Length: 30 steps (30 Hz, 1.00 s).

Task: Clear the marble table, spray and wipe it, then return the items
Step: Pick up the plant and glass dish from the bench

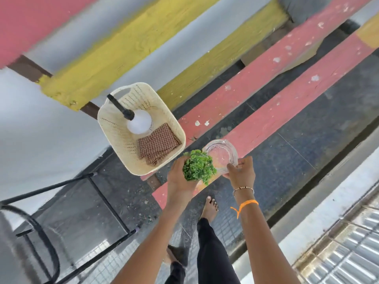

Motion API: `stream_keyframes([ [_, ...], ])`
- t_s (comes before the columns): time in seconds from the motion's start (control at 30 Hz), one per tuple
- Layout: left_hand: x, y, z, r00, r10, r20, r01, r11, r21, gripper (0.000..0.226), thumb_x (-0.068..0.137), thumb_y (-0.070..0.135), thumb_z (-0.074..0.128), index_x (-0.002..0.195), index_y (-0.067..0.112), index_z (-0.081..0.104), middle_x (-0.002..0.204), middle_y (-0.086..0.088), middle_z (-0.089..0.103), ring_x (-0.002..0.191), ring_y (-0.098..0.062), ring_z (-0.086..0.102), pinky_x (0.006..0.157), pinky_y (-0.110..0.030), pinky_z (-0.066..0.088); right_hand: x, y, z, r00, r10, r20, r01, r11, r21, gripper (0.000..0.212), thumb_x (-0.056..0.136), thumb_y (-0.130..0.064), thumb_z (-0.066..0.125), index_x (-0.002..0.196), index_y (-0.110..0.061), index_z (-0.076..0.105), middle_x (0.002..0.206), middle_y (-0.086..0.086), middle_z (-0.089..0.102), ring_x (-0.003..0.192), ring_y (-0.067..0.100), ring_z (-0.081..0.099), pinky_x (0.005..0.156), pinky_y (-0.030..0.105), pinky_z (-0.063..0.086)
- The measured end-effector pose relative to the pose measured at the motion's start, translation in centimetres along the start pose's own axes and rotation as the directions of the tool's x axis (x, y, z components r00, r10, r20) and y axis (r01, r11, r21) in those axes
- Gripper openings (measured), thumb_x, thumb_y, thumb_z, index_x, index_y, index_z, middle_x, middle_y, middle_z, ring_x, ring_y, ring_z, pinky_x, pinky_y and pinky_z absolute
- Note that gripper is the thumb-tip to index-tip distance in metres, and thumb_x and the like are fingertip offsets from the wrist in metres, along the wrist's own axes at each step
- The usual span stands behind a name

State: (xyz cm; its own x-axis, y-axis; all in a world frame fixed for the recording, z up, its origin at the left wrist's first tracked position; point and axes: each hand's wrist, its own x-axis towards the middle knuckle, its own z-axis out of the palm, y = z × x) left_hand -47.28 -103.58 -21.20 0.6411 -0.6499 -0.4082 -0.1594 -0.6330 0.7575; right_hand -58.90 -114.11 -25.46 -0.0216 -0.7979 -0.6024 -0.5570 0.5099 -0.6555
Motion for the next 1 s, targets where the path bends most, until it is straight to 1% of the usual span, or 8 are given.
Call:
stream_keyframes([
  [0.13, -2.9, -0.2, -5.9, 0.997, -0.016, -0.079, 0.013, 0.999, -0.041, 0.059, 0.065, 0.008, 0.078, 0.112, 0.031, 0.052, 0.096, 0.022, 0.051, 0.088, 0.002, 0.05, 0.069, -0.001, 0.036, -5.3, -2.8, 2.1, 0.989, -0.135, 0.055, 0.135, 0.991, 0.02, 0.024, 0.077, -0.003, 0.061, 0.085, -0.011, 0.04, 0.072, -0.004, 0.048, 0.058, 0.023, 0.06, 0.062, 0.051, 0.056],
  [0.2, -4.6, -1.0, -9.6, 0.986, -0.053, -0.155, 0.037, 0.994, -0.107, 0.06, 0.063, 0.012, 0.08, 0.107, 0.043, 0.053, 0.096, 0.022, 0.056, 0.086, 0.01, 0.052, 0.068, -0.004, 0.038, -8.6, -4.5, 4.1, 0.973, -0.192, 0.126, 0.189, 0.981, 0.033, 0.025, 0.079, -0.003, 0.06, 0.084, -0.013, 0.039, 0.075, -0.002, 0.048, 0.054, 0.02, 0.061, 0.056, 0.046, 0.057],
  [0.27, -5.9, -1.7, -12.8, 0.971, -0.09, -0.22, 0.049, 0.982, -0.185, 0.061, 0.059, 0.015, 0.082, 0.093, 0.053, 0.049, 0.094, 0.02, 0.06, 0.087, 0.009, 0.054, 0.069, -0.009, 0.04, -11.3, -6.0, 5.9, 0.957, -0.223, 0.185, 0.218, 0.975, 0.044, 0.024, 0.079, -0.004, 0.06, 0.087, -0.012, 0.039, 0.076, -0.001, 0.049, 0.063, 0.031, 0.065, 0.059, 0.046, 0.058],
  [0.43, -8.7, -5.2, -22.2, 0.916, -0.161, -0.367, 0.058, 0.96, -0.274, 0.061, 0.059, 0.006, 0.081, 0.098, 0.041, 0.05, 0.101, 0.003, 0.064, 0.091, -0.015, 0.06, 0.078, -0.028, 0.049, -18.5, -9.6, 11.8, 0.891, -0.291, 0.348, 0.266, 0.956, 0.12, 0.025, 0.081, 0.0, 0.057, 0.091, -0.01, 0.037, 0.079, 0.0, 0.044, 0.066, 0.02, 0.059, 0.06, 0.04, 0.058],
  [0.57, -10.0, -8.6, -30.5, 0.858, -0.202, -0.472, 0.069, 0.956, -0.284, 0.063, 0.06, 0.004, 0.079, 0.107, 0.033, 0.051, 0.101, 0.007, 0.06, 0.094, -0.015, 0.058, 0.077, -0.022, 0.041, -23.9, -11.5, 18.0, 0.843, -0.324, 0.429, 0.278, 0.946, 0.168, 0.023, 0.08, 0.003, 0.058, 0.088, -0.008, 0.04, 0.078, 0.003, 0.046, 0.066, 0.017, 0.06, 0.047, 0.025, 0.055],
  [0.73, -8.9, -14.2, -41.9, 0.758, -0.23, -0.611, 0.016, 0.942, -0.335, 0.059, 0.06, 0.003, 0.078, 0.109, 0.025, 0.055, 0.104, -0.008, 0.063, 0.094, -0.033, 0.06, 0.078, -0.04, 0.049, -30.0, -14.2, 27.9, 0.784, -0.34, 0.519, 0.267, 0.94, 0.213, 0.027, 0.082, 0.002, 0.059, 0.076, -0.015, 0.039, 0.085, 0.011, 0.049, 0.079, 0.027, 0.059, 0.056, 0.034, 0.055],
  [0.87, -5.9, -18.1, -49.7, 0.696, -0.236, -0.678, 0.022, 0.951, -0.308, 0.063, 0.058, 0.005, 0.081, 0.113, 0.02, 0.055, 0.111, -0.007, 0.062, 0.098, -0.025, 0.059, 0.084, -0.032, 0.047, -33.3, -16.5, 36.1, 0.779, -0.375, 0.502, 0.321, 0.927, 0.194, 0.031, 0.078, 0.004, 0.056, 0.071, -0.017, 0.034, 0.077, 0.009, 0.044, 0.066, 0.022, 0.054, 0.064, 0.045, 0.057],
  [1.0, -2.6, -20.3, -54.8, 0.714, -0.232, -0.66, 0.046, 0.957, -0.287, 0.063, 0.06, -0.002, 0.076, 0.116, 0.018, 0.054, 0.113, -0.007, 0.059, 0.096, -0.019, 0.054, 0.081, -0.026, 0.042, -35.7, -18.9, 43.1, 0.78, -0.386, 0.492, 0.357, 0.921, 0.156, 0.032, 0.078, 0.0, 0.056, 0.069, -0.017, 0.03, 0.075, 0.004, 0.041, 0.058, 0.027, 0.059, 0.063, 0.047, 0.058],
])
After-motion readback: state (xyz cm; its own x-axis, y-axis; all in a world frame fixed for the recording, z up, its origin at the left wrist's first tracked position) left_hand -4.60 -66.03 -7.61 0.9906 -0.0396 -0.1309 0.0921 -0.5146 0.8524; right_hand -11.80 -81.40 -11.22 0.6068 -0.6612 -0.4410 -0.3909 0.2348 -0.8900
